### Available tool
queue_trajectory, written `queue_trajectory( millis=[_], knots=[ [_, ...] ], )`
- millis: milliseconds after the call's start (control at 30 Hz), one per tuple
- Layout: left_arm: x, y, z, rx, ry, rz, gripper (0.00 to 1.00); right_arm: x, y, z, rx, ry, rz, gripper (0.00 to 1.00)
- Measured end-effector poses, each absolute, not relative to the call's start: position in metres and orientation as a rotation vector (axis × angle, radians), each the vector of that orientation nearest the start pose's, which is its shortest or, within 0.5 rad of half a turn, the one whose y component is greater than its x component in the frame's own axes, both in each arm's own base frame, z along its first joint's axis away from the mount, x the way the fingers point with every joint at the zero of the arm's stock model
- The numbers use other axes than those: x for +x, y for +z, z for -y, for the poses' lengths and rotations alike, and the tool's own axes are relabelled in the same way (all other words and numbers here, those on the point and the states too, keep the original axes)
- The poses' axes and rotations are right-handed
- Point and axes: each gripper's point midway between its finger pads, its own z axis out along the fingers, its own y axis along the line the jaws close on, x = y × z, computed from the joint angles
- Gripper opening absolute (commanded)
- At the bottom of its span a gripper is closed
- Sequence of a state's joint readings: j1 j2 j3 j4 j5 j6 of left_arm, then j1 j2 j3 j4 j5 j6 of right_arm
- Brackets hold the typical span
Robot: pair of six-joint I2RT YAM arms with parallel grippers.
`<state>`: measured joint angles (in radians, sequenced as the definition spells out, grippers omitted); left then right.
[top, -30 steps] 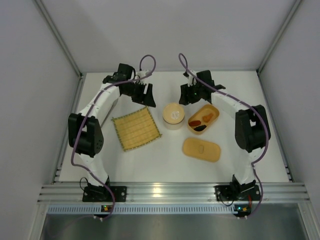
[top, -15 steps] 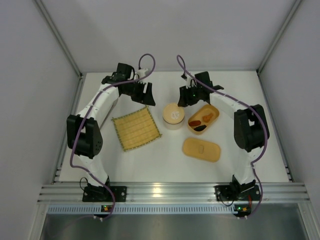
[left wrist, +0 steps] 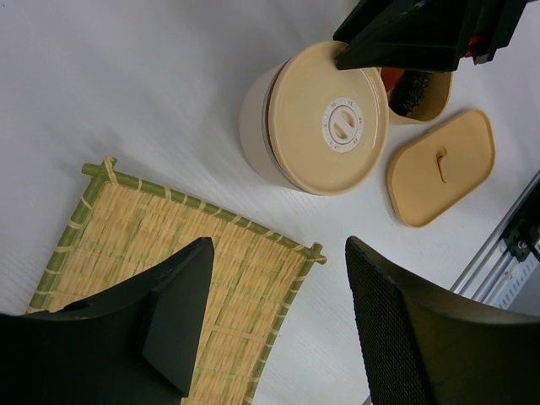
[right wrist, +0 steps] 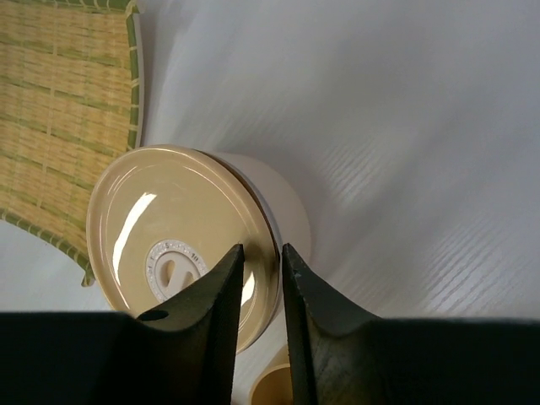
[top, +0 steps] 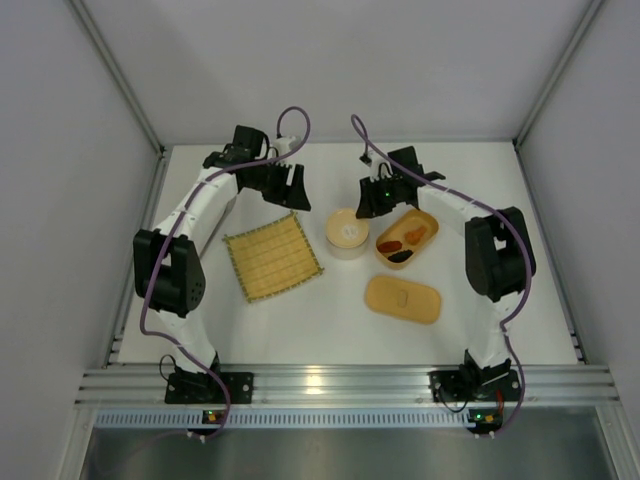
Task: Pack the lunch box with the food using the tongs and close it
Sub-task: Close the box lid on the packing box.
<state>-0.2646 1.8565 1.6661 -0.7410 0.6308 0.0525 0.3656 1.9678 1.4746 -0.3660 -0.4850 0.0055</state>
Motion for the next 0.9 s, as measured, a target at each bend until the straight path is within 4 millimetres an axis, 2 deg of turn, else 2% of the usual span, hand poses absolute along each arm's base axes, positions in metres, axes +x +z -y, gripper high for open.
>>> queue_trajectory(
  millis=[167, 367, 500, 533, 600, 733, 900],
  knots=[
    [0.401, 0.18, 0.214, 0.643, -0.876, -2.365, 0.69, 0.421, 0.094, -0.251, -0.671, 0.771, -2.341, 0.15],
    [0.401, 0.181, 0.214, 0.644, -0.878, -2.364, 0.68, 0.42, 0.094, -0.251, -0.678, 0.771, -2.342, 0.11],
    [0.399, 0.18, 0.218, 0.66, -0.881, -2.361, 0.58, 0.419, 0.094, -0.25, -0.686, 0.763, -2.348, 0.11],
    [0.398, 0.18, 0.22, 0.672, -0.876, -2.359, 0.53, 0.419, 0.094, -0.25, -0.689, 0.762, -2.348, 0.11],
    [0.397, 0.179, 0.226, 0.7, -0.858, -2.351, 0.47, 0.419, 0.095, -0.249, -0.694, 0.756, -2.351, 0.1],
    [0.384, 0.17, 0.257, 0.812, -0.819, -2.324, 0.37, 0.419, 0.094, -0.249, -0.697, 0.755, -2.352, 0.11],
    [0.377, 0.153, 0.288, 0.889, -0.782, -2.323, 0.32, 0.419, 0.094, -0.249, -0.702, 0.754, -2.35, 0.11]
  ],
)
